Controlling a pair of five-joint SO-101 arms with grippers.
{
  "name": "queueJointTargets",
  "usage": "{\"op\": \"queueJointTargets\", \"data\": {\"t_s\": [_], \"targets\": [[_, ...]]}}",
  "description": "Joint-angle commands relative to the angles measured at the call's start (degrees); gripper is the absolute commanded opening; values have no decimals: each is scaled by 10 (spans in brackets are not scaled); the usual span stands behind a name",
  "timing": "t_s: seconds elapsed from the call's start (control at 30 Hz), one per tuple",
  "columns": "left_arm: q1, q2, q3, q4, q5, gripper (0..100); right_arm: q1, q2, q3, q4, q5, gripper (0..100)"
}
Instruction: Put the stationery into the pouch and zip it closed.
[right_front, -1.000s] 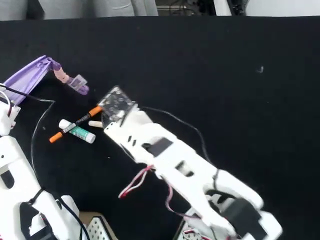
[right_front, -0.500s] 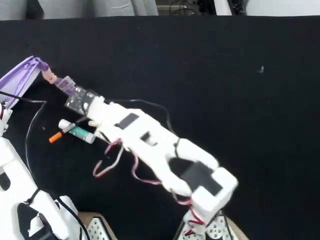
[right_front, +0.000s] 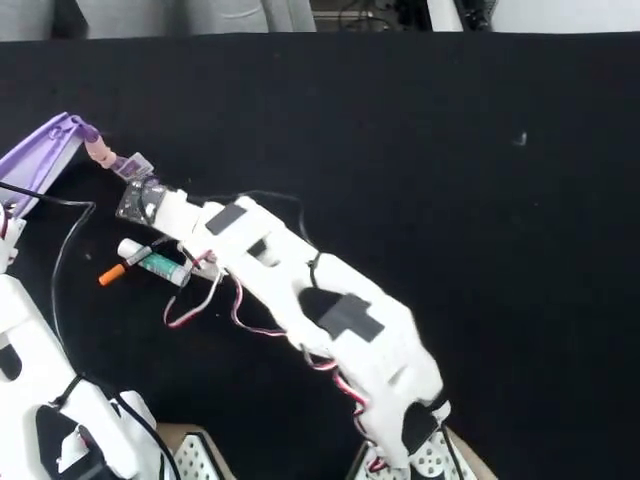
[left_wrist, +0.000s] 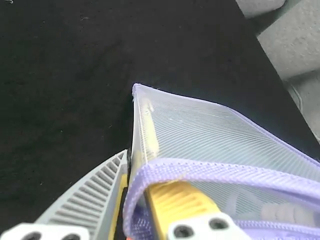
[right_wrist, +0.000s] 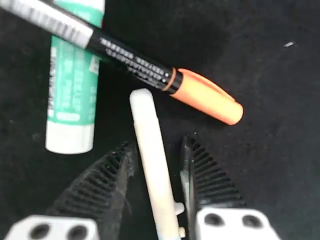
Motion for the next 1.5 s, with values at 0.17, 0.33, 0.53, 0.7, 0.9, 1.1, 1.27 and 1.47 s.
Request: {"op": "queueJointTargets", "data": {"t_s": [0.17,0.33,0.53,0.7,0.9,1.1,1.27,1.47], "targets": [[-6,-5,-9,-15,5,29,-2,102,-222,188,26,148],[-6,-6,-9,-13,5,29,-1,168,-332,260,23,113],[-6,-7,-9,-12,5,29,6,207,-408,309,-12,22],[-5,-7,-9,-13,5,29,40,208,-448,323,-75,12],[3,-7,-9,-15,6,29,69,208,-504,361,-113,11],[41,-7,-13,-12,5,29,78,208,-569,411,-143,11],[70,-8,-14,-11,4,29,94,210,-638,464,-168,11],[110,-8,-15,-6,4,29,126,211,-713,509,-204,11]]}}
